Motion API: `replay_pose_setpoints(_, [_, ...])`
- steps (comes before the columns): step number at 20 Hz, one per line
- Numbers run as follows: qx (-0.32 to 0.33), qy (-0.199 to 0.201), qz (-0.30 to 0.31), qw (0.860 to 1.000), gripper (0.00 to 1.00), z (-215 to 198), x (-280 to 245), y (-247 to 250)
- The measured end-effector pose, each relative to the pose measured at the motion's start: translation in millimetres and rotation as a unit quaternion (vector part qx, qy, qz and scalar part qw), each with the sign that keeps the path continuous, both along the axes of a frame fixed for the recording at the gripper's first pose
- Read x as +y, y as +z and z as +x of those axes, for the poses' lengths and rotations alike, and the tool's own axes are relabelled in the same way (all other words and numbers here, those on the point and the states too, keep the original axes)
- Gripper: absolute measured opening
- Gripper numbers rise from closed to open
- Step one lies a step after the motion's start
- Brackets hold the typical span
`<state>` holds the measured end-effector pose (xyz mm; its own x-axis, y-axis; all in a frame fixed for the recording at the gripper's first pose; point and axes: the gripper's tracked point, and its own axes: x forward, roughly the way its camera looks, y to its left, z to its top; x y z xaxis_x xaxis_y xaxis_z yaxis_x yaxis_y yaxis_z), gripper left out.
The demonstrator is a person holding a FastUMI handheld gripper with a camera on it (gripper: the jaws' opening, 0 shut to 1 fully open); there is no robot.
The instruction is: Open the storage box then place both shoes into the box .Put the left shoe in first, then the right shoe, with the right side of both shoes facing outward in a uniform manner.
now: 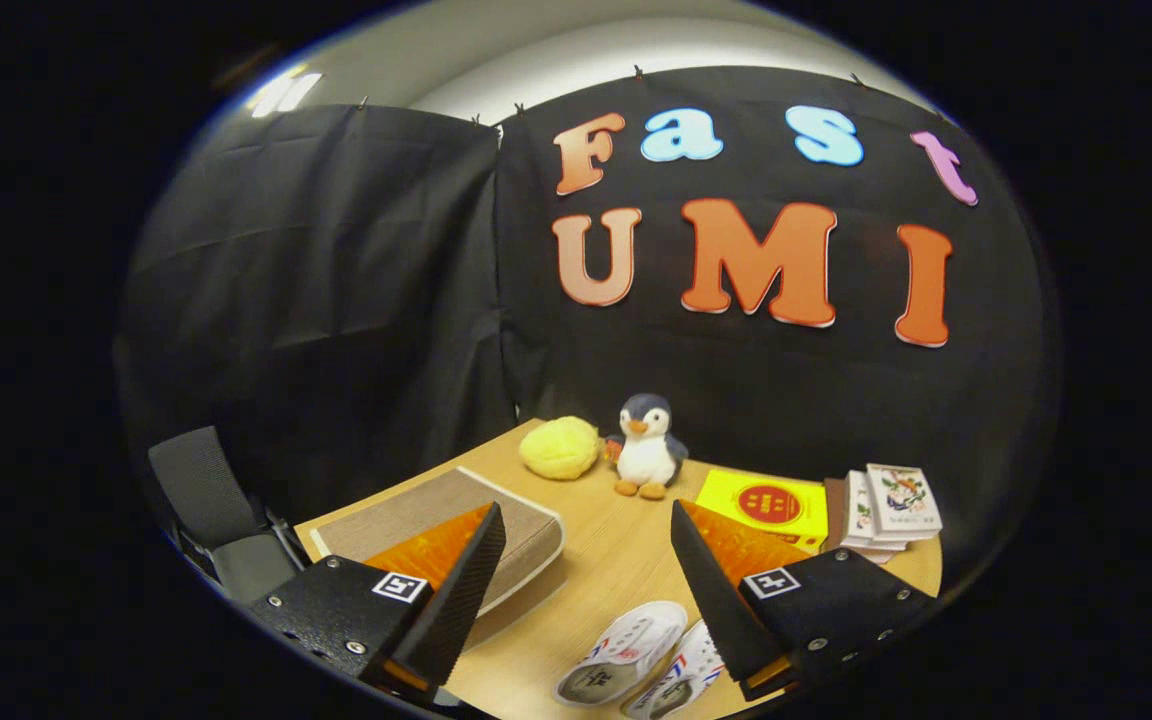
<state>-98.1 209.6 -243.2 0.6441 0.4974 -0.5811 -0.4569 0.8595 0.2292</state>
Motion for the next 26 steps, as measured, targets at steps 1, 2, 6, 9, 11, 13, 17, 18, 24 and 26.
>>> replay_pose_setpoints(1, [0.032,0.0,0.016,0.999,0.99,-6.2,6.7,-10.0])
replay_pose_setpoints(2, [0.065,-0.002,0.034,0.997,0.99,-14.7,13.5,-18.3])
replay_pose_setpoints(6, [0.169,-0.01,0.086,0.982,0.95,-30.9,33.9,-50.5])
replay_pose_setpoints(9, [0.226,-0.005,0.101,0.969,0.93,-44.4,47.9,-72.5])
replay_pose_setpoints(11, [0.267,-0.004,0.122,0.956,0.93,-53.9,60.3,-87.1])
replay_pose_setpoints(13, [0.301,-0.004,0.138,0.944,0.93,-61.3,69.9,-99.1])
replay_pose_setpoints(17, [0.339,0.006,0.166,0.926,0.93,-72.2,87.0,-112.6])
replay_pose_setpoints(18, [0.346,0.0,0.174,0.922,0.93,-72.0,91.6,-116.4])
replay_pose_setpoints(24, [0.421,-0.036,0.238,0.874,0.92,-75.6,109.3,-142.5])
replay_pose_setpoints(26, [0.44,-0.041,0.259,0.859,0.92,-78.3,114.1,-148.1])
